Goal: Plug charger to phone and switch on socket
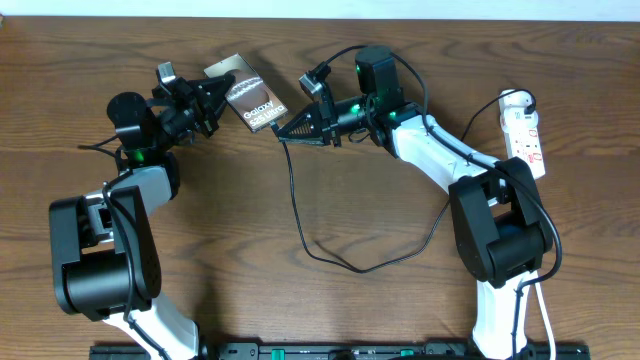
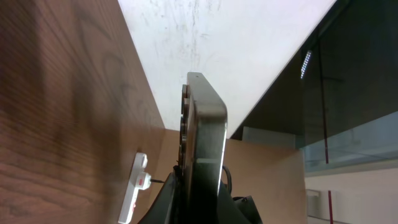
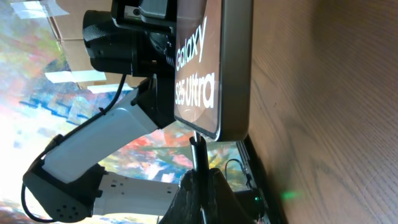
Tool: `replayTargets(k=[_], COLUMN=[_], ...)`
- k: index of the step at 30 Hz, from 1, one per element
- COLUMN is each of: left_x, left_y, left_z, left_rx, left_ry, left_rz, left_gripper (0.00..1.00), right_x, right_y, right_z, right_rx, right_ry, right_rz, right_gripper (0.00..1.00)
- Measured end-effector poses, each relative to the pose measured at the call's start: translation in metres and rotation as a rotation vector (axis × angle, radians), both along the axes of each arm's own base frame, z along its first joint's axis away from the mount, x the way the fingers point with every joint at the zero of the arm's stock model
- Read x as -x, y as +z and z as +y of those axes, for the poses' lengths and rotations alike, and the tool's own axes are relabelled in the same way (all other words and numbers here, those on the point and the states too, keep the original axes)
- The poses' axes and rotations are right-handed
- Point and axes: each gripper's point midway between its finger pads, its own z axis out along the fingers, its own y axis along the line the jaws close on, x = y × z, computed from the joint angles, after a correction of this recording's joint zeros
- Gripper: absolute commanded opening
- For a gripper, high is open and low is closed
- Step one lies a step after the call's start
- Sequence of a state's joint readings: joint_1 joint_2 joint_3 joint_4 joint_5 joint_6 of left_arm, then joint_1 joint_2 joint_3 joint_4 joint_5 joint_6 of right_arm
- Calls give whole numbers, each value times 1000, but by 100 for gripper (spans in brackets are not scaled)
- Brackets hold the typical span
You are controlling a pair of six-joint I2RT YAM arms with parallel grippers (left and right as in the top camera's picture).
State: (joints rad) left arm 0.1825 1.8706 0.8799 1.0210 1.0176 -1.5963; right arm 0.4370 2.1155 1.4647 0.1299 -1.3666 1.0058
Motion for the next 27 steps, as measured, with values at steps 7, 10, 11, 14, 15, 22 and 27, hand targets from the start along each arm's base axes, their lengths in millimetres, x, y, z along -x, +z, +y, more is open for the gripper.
replayTargets(k=[7,10,11,14,15,22,27], left_x=[0,1,2,3,4,7,10], left_y=[0,0,0,0,0,1,1], left_z=[0,-1,-2,-3,-4,-5,-7], left_rx=[-3,-10,-12,-15,-16,-21,-44], left_ry=[-3,-12,-15,-29,-33,-57,-81], left_rz=[-3,-12,-14,-18,-19,-26,-54], left_gripper=[7,7,7,7,7,7,7], right_x=[0,1,2,3,4,5,6], right_y=[0,0,0,1,1,2,3], right_z=[0,0,0,-1,-1,-2,-3], right_rx=[0,-2,-3,-7,-10,-15,-20], right_ry=[-1,5,8,16,20,30,39], right_rz=[-5,-2,0,2,3,4,11], right_gripper=[1,1,1,1,1,1,1])
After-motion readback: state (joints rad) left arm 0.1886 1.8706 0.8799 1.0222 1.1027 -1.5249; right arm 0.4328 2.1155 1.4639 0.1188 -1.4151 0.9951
